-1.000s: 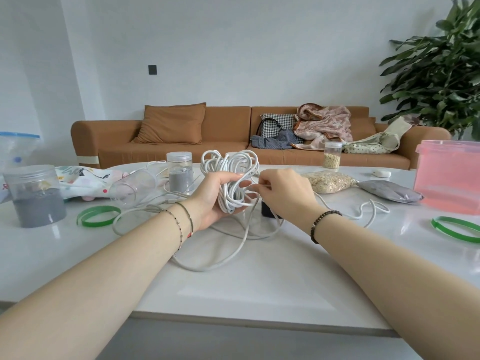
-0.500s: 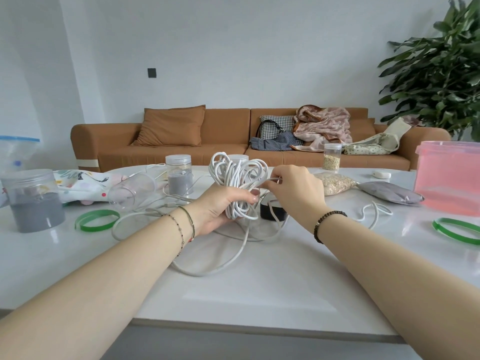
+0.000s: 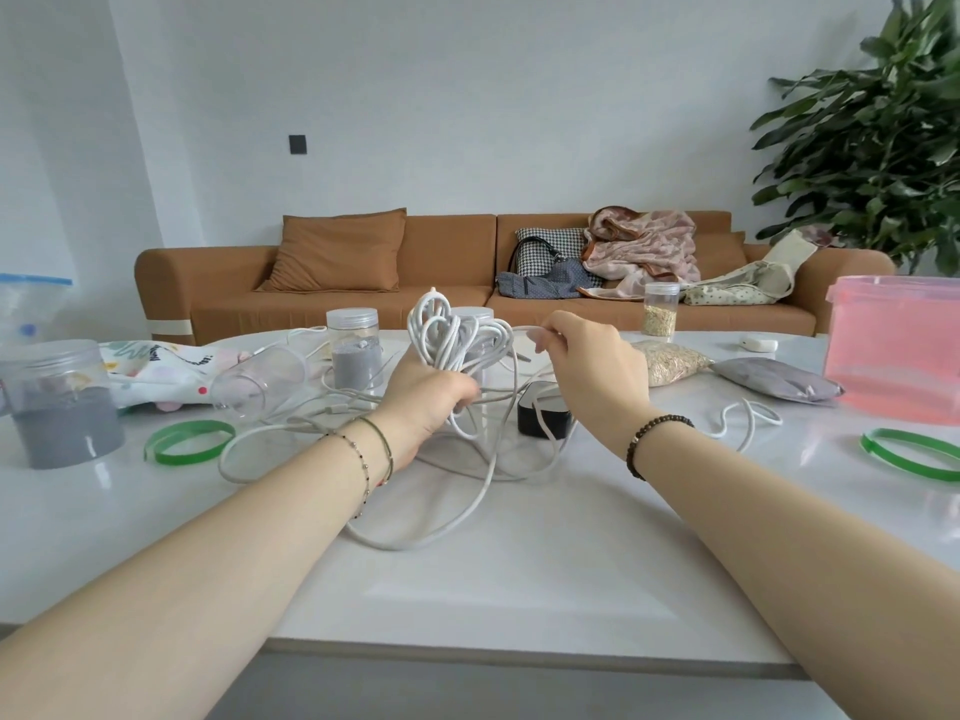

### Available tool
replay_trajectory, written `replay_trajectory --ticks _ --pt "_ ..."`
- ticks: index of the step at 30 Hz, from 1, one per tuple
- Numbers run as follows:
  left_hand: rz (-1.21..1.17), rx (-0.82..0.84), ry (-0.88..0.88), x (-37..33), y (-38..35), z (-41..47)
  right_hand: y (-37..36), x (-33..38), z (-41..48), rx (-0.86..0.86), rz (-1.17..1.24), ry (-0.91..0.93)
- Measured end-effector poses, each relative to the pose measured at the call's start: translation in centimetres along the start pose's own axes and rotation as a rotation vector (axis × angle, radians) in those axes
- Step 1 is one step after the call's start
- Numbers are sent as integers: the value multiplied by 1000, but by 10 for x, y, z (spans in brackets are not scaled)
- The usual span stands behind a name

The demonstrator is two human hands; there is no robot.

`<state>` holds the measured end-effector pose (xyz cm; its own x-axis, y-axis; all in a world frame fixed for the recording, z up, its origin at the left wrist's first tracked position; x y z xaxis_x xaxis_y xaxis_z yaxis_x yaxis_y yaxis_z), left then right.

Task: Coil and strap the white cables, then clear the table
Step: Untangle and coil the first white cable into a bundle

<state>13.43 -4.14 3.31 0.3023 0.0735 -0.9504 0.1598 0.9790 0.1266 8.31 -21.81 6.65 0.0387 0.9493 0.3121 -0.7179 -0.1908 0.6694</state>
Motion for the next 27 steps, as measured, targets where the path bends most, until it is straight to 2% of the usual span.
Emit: replay_trajectory --ticks 5,10,12,20,27 --pt "14 -108 -78 4 9 10 5 6 0 -32 90 19" --pt "33 -164 -52 10 15 18 10 57 -18 -33 189 392" --pt "6 -172 -61 11 17 20 8 70 -26 3 292 455" --pt "-184 -211 -35 14 21 21 10 71 -28 70 373 482" --pt "-490 -225 168 22 21 17 3 78 -36 96 303 531"
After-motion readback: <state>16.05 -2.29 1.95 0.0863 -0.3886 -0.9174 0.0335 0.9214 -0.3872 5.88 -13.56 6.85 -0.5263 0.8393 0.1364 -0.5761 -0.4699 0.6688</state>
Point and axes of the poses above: each hand's wrist, its own z-axis towards the middle knuckle, its own y-axis out of the back of the hand, x = y × z, the point moved 6 cm from there along z, towards the middle knuckle, and after that the axes turned 5 degrees about -z, right-handed, at the moved point
